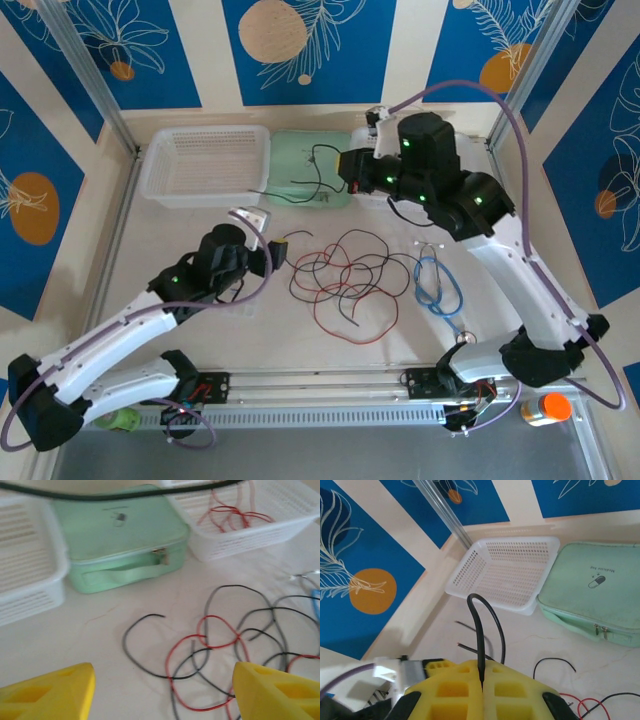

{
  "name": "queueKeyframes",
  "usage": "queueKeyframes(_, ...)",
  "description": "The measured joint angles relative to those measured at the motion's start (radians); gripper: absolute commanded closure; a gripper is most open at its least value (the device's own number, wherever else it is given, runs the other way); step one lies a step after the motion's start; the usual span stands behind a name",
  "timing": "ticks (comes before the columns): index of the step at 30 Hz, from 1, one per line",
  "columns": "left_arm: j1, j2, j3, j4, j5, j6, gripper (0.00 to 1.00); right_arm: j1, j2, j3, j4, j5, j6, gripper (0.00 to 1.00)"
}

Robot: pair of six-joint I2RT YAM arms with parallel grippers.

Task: Untangle the cables

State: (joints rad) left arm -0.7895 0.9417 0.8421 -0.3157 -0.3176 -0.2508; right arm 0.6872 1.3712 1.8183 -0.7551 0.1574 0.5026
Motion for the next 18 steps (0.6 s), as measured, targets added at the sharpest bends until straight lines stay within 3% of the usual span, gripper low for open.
queueKeyframes(7, 0.034, -0.089, 0.087, -0.245, -0.222, -0.135, 0.24, 0.001, 0.184, 0.064, 0.071, 0.001, -0.054, 1.0)
queueKeyframes(13, 0.077, -0.127, 0.158, -0.378, -0.283, -0.203, 0.23, 0.01, 0.356, 0.151, 0.176, -0.001, -0.109, 1.0)
queueKeyframes(18, 0.085, -0.152, 0.219, -0.441, -0.303, -0.22, 0.23, 0.013, 0.583, 0.351, 0.264, -0.002, -0.162, 1.0)
